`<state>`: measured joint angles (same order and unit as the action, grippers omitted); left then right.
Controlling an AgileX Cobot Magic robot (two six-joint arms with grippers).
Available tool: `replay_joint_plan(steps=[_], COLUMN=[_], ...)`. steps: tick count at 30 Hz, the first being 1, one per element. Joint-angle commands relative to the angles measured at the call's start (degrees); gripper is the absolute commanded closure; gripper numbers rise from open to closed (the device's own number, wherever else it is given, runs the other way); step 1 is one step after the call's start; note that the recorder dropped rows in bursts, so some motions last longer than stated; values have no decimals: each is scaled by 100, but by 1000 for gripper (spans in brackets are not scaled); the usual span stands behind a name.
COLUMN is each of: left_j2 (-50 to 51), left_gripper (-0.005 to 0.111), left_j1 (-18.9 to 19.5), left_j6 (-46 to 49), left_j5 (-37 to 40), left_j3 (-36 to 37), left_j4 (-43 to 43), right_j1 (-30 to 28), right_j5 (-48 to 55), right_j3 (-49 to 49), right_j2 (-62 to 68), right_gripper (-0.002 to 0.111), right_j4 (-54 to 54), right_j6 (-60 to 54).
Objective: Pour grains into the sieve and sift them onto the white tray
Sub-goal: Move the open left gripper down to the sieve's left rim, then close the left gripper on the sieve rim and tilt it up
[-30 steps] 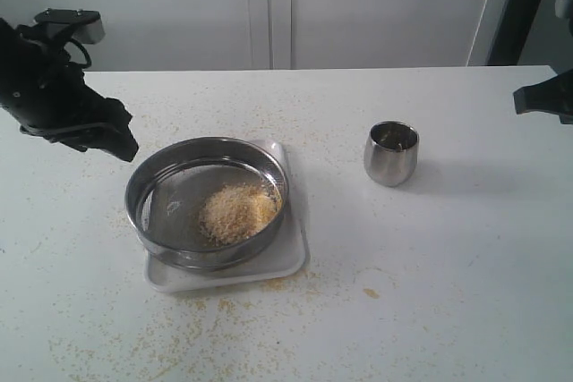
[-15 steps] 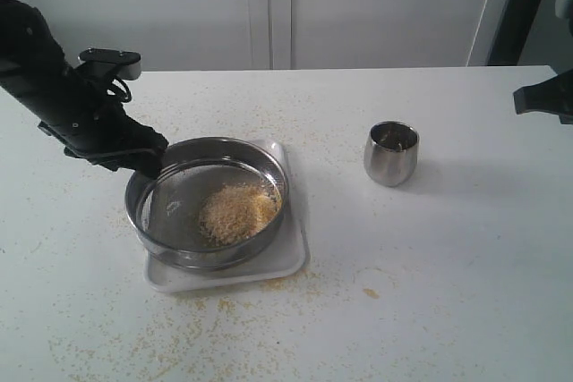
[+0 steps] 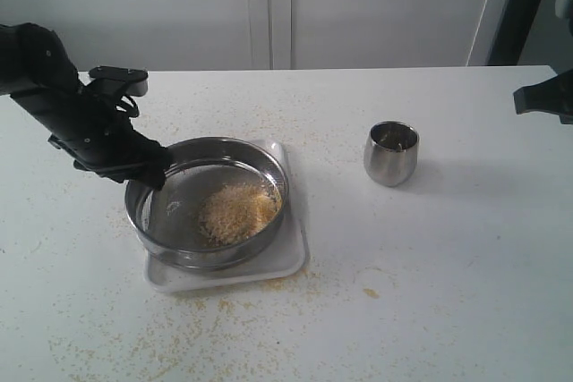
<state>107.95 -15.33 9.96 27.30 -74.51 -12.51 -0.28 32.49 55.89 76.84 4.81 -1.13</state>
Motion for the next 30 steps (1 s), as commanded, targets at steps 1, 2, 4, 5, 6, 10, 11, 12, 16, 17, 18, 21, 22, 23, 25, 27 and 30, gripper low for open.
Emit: replay_joint_plan(steps=[1, 2, 4, 5, 6, 10, 11, 12, 16, 17, 18, 21, 22, 23, 25, 27, 30], left_j2=[122, 134, 133, 133, 133, 147, 147, 147, 160, 160, 160, 171, 171, 180, 216, 260, 277], left_gripper=[44, 44, 44, 44, 45, 47, 47, 47, 47, 47, 47, 50, 50, 50, 50, 50, 53], left_j1=[-28, -28, -28, -28, -28, -28, -28, -28, -28, -28, -28, -28, -28, -28, -28, -28, -28], left_j6=[-123, -123, -123, -123, -123, -143, -143, -143, -143, -143, -143, -143, -143, -143, -143, -143, -143], left_j5=[61, 61, 61, 70, 70, 83, 83, 95, 120, 132, 131, 131, 131, 143, 155, 175, 180], left_j3=[-28, -28, -28, -28, -28, -28, -28, -28, -28, -28, -28, -28, -28, -28, -28, -28, -28], left_j4=[-64, -64, -64, -64, -64, -64, -44, -28, -20, -20, -20, -20, -20, -20, -20, -20, -20], right_j1=[-15, -15, -15, -15, -15, -15, -15, -15, -15, -15, -15, -15, -15, -15, -15, -15, -15], right_j5=[-5, -5, -5, -5, -5, -5, -5, -5, -5, -5, -5, -5, -5, -5, -5, -5, -5], right_j3=[-7, -7, -7, -7, -7, -7, -7, -7, -7, -7, -7, -7, -7, -7, -7, -7, -7], right_j2=[-36, -36, -36, -36, -36, -36, -36, -36, -36, -36, -36, -36, -36, -36, -36, -36, -36], right_gripper=[108, 108, 108, 108, 108, 108, 108, 108, 108, 108, 108, 108, 108, 108, 108, 108, 108], right_j4=[-15, -15, -15, -15, -15, -15, -15, -15, -15, -15, -15, -15, -15, -15, -15, -15, -15], right_j6=[-24, -24, -24, -24, -24, -24, -24, -24, -24, -24, -24, -24, -24, -24, -24, -24, -24])
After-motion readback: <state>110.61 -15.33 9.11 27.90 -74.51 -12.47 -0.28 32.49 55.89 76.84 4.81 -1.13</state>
